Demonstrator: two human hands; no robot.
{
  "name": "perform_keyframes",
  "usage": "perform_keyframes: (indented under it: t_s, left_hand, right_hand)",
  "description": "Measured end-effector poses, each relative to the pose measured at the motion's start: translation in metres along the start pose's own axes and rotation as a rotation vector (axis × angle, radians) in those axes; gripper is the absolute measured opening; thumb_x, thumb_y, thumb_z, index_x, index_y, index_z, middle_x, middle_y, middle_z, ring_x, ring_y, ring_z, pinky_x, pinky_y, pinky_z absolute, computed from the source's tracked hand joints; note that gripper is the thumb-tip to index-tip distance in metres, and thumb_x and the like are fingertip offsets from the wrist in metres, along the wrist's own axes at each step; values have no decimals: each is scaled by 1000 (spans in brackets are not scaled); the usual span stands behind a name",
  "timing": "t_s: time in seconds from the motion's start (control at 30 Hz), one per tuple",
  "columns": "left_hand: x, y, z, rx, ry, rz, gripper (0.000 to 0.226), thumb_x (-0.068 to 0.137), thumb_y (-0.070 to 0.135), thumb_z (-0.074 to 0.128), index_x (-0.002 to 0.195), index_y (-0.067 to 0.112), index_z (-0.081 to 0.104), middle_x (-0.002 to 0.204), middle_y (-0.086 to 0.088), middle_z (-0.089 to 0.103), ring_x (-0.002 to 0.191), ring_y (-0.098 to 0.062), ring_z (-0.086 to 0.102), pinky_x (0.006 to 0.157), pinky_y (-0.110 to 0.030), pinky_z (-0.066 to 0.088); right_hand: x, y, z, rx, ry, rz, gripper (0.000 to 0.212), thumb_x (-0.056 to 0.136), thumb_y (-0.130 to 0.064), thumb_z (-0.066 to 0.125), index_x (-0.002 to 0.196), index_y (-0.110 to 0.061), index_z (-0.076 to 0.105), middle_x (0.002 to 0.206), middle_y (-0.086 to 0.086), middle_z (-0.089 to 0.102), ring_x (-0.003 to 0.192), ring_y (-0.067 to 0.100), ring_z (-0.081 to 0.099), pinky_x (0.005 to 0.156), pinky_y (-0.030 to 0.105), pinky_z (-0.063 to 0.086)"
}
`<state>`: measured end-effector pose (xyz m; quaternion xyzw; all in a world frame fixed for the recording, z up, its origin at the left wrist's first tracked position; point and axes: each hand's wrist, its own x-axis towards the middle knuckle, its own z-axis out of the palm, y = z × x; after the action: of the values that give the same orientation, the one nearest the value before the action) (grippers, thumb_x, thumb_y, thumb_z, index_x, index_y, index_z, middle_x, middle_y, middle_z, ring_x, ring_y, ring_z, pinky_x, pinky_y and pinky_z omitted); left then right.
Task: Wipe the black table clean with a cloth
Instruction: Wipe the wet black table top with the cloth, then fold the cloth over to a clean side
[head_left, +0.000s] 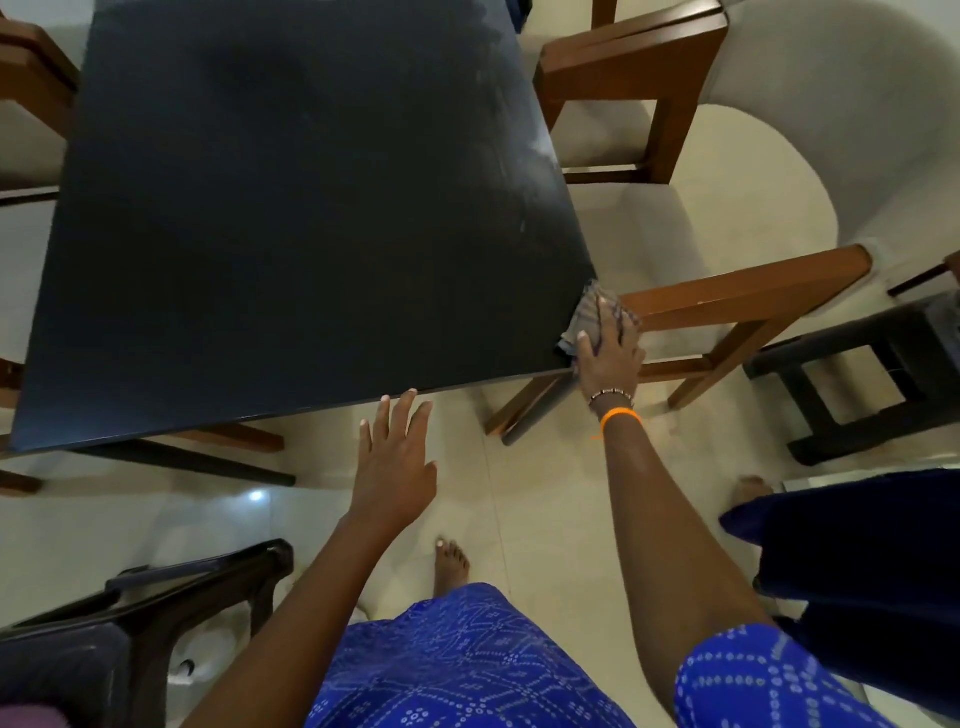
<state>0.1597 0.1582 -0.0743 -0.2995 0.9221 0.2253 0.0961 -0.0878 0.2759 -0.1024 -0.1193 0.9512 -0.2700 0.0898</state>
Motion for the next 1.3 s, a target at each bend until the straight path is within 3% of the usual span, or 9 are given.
perform_keyframes:
  t_s: [0.3,0.5,0.73,0.9,1.0,1.03,1.1,1.2,1.3]
  left_hand:
    - [-13,-36,-12,-281,18,-66,63,91,12,54,145,17,22,155,-4,20,146,-24,5,117,-39,9]
    - [-27,-103,-36,-748,16,-336,54,90,6,52,141,12,33,145,-9,38,133,-25,37,109,-38,34]
    - [-58,-202,-70,-1093,122,-614,49,95,6,44,142,9,29,140,-12,43,127,-25,41,94,-29,33]
    - [-88,-281,-87,-1169,288,-770,47,93,-1,43,139,5,32,137,-17,47,126,-28,44,94,-30,34]
    - [-111,-319,-92,-1205,387,-878,46,92,1,46,137,4,36,133,-19,50,124,-30,46,100,-34,34]
    - [-120,-330,-93,-1234,421,-909,45,93,2,47,136,4,37,133,-19,51,124,-31,46,102,-36,34]
    - [-135,-345,-93,-1296,448,-952,43,94,6,47,136,6,37,132,-18,51,122,-30,49,102,-38,35]
    - [-152,-363,-94,-1404,485,-979,37,95,11,46,132,8,45,131,-16,53,117,-29,54,106,-41,34]
    - [-154,-376,-95,-1541,514,-958,31,97,12,40,125,8,51,128,-15,56,113,-27,56,110,-43,30]
  right_hand:
    - [-41,-62,22,698,280,725,67,96,-22,45,149,-16,4,144,26,30,124,42,43,99,42,40]
    - [-120,-147,85,702,201,676,65,97,-16,42,147,-1,3,147,29,24,132,41,33,100,30,24]
    - [-222,-266,164,878,-130,780,67,94,-11,44,148,-12,5,132,33,38,102,44,56,86,45,46]
    - [-288,-343,221,847,-444,717,60,91,-19,46,142,-10,15,133,28,44,112,39,54,96,47,45]
    - [-319,-373,255,798,-704,597,13,94,-30,40,94,-18,47,87,6,66,64,9,65,63,26,56]
    - [-329,-384,257,776,-793,593,20,96,-30,40,84,-17,50,74,2,64,60,11,65,55,23,53]
    - [-343,-408,248,728,-876,539,29,97,-32,40,96,-9,58,81,5,60,71,23,62,62,31,51]
    - [-359,-425,253,580,-1005,416,40,100,-25,32,131,-2,43,108,6,56,85,25,58,74,34,50]
    - [-367,-434,265,470,-1104,311,35,96,-21,44,125,-2,49,115,12,59,109,31,58,79,35,48]
